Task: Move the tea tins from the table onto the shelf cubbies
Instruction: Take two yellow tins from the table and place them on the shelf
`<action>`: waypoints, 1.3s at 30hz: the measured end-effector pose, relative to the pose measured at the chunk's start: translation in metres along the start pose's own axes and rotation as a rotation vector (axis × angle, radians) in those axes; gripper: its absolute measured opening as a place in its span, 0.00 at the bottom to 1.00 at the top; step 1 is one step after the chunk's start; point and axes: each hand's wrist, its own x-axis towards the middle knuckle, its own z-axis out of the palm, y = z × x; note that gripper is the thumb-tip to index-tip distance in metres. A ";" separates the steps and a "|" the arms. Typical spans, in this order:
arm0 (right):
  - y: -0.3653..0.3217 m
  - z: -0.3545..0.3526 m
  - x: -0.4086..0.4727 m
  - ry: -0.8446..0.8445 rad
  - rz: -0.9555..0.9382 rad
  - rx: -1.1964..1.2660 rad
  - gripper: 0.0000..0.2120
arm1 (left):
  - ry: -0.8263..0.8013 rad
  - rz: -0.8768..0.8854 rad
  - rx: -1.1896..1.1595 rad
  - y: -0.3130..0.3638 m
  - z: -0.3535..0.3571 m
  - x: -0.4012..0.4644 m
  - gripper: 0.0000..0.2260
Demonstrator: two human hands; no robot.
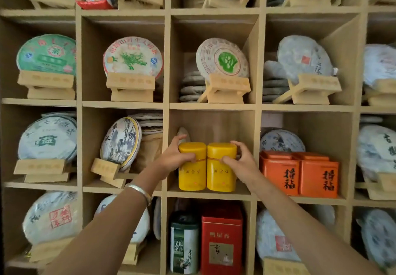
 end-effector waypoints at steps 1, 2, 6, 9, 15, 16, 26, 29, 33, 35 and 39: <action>0.004 0.001 0.003 -0.010 0.004 0.003 0.36 | 0.002 -0.007 -0.013 -0.005 0.001 0.003 0.42; 0.008 0.002 0.005 -0.020 0.012 0.005 0.36 | 0.001 -0.015 -0.023 -0.010 0.001 0.006 0.43; 0.022 0.006 0.013 -0.032 0.018 -0.003 0.37 | -0.014 -0.023 -0.053 -0.023 0.001 0.014 0.45; 0.030 0.008 0.017 -0.034 0.035 -0.014 0.39 | -0.010 -0.031 -0.055 -0.030 0.002 0.017 0.42; 0.048 0.008 0.021 -0.045 0.061 0.017 0.41 | -0.004 -0.057 -0.073 -0.038 0.007 0.021 0.38; 0.049 0.008 0.022 -0.045 0.064 0.020 0.40 | 0.006 -0.071 -0.083 -0.039 0.009 0.022 0.37; 0.058 0.009 0.025 -0.050 0.057 0.062 0.37 | 0.097 -0.093 -0.241 -0.056 0.021 0.020 0.31; 0.060 0.007 0.024 -0.053 0.034 0.059 0.34 | 0.110 -0.072 -0.218 -0.061 0.024 0.016 0.22; 0.067 0.009 0.020 -0.004 0.011 0.070 0.26 | 0.169 -0.069 -0.200 -0.067 0.029 0.007 0.25; 0.067 0.010 0.016 0.011 0.003 0.055 0.26 | 0.244 -0.077 -0.193 -0.070 0.034 0.000 0.31; 0.070 0.009 0.004 0.086 -0.030 -0.120 0.30 | 0.373 0.013 -0.020 -0.084 0.046 -0.020 0.31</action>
